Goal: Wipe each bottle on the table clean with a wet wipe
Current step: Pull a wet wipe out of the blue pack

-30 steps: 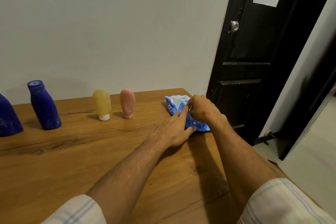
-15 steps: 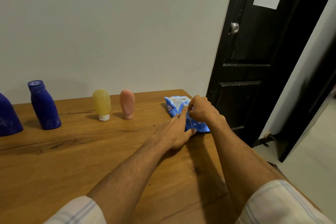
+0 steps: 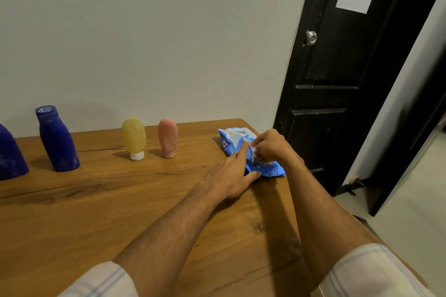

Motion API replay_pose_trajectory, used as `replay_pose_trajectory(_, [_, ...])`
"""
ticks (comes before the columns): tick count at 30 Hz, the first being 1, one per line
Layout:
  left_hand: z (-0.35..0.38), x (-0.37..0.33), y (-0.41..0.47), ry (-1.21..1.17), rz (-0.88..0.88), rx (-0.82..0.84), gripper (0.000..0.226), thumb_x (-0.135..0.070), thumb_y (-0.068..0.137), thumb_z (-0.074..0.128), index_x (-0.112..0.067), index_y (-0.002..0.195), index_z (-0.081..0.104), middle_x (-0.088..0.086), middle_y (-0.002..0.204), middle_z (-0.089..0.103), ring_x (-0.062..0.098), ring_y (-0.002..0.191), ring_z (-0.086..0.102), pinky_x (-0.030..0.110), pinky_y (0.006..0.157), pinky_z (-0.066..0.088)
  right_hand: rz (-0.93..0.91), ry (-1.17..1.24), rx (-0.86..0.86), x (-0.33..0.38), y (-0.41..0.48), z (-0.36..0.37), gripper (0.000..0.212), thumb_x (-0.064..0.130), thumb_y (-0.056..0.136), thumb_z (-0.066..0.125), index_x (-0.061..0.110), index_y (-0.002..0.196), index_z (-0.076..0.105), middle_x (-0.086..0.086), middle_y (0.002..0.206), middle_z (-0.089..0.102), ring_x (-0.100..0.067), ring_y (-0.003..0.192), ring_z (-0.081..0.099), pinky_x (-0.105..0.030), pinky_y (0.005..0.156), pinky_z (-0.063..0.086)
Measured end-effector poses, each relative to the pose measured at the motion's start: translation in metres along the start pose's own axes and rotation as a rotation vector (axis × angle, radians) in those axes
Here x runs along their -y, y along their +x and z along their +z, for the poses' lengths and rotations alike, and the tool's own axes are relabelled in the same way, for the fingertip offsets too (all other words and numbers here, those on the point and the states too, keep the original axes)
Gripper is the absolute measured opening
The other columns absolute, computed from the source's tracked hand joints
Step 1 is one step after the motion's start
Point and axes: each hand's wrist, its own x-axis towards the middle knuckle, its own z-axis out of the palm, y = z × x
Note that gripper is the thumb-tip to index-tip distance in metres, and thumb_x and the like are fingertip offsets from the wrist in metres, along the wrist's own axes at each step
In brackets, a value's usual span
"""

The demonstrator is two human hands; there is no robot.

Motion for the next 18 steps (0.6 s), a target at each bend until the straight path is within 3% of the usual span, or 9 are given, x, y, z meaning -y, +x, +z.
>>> replay_pose_trajectory(5, [0.000, 0.001, 0.002, -0.015, 0.010, -0.009, 0.087, -0.051, 0.095, 0.050, -0.029, 0.154, -0.009, 0.006, 0.154, 0.037, 0.022, 0.121, 0.055, 0.038, 0.099, 0.049, -0.020, -0.047, -0.022, 0.003, -0.001, 0.004, 0.027, -0.003, 0.077, 0.070, 0.004, 0.104, 0.068, -0.010, 0.094, 0.060, -0.026, 0.091, 0.064, -0.036, 0.080, 0.058])
replay_pose_trajectory(9, [-0.001, 0.001, 0.002, -0.017, 0.009, -0.001, 0.087, -0.052, 0.095, 0.049, -0.029, 0.154, -0.011, 0.006, 0.154, 0.037, 0.021, 0.119, 0.057, 0.038, 0.098, 0.050, -0.042, -0.044, -0.102, 0.002, 0.005, 0.007, 0.024, 0.003, 0.078, 0.072, 0.003, 0.102, 0.066, -0.010, 0.097, 0.062, -0.021, 0.090, 0.061, -0.030, 0.074, 0.056])
replay_pose_trajectory(13, [-0.002, 0.000, 0.002, 0.001, -0.002, 0.006, 0.086, -0.054, 0.095, 0.047, -0.025, 0.155, -0.007, 0.009, 0.147, 0.045, 0.023, 0.113, 0.060, 0.039, 0.095, 0.052, -0.020, -0.032, -0.105, 0.003, 0.010, 0.003, 0.017, 0.010, 0.082, 0.070, 0.003, 0.097, 0.065, -0.013, 0.096, 0.066, -0.024, 0.082, 0.066, -0.036, 0.075, 0.059])
replay_pose_trajectory(18, [0.000, -0.001, 0.003, 0.018, -0.008, 0.004, 0.084, -0.055, 0.095, 0.047, -0.024, 0.156, -0.003, 0.007, 0.151, 0.041, 0.022, 0.122, 0.055, 0.037, 0.101, 0.048, 0.013, 0.008, -0.126, 0.002, 0.014, 0.000, 0.009, 0.008, 0.085, 0.067, 0.004, 0.092, 0.066, -0.013, 0.095, 0.066, -0.024, 0.082, 0.067, -0.033, 0.071, 0.060])
